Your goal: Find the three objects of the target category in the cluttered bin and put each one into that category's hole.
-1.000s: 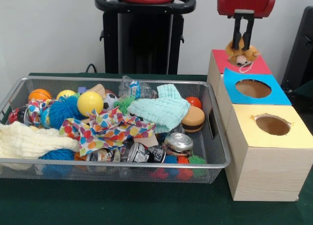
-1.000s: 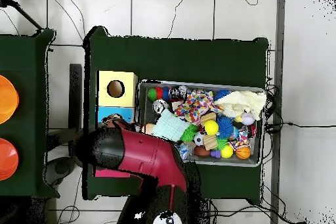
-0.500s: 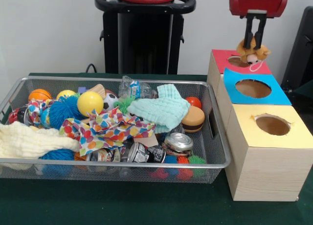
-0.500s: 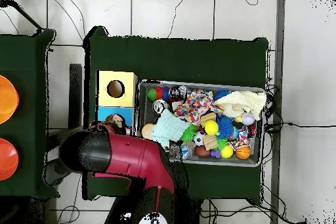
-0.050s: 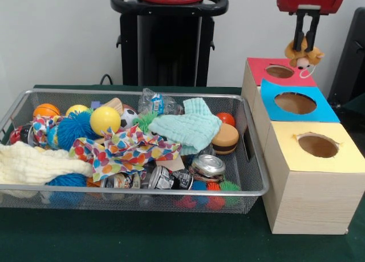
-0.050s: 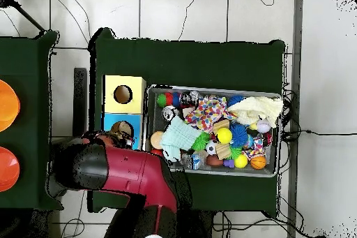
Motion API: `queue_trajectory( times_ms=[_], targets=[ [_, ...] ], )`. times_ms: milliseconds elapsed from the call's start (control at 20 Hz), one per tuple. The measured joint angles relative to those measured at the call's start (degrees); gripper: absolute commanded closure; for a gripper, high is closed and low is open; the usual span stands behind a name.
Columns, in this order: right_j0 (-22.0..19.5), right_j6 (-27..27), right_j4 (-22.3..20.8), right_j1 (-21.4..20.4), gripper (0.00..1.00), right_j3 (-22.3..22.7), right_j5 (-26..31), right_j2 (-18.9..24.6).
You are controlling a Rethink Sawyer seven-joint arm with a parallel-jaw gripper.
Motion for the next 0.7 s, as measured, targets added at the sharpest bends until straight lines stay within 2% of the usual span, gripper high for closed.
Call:
queue_trajectory(
  times_ms=[700],
  targets=[
    [-2.1,0.7,1.0,-1.6,1.0,1.6,0.0,0.0]
  ],
)
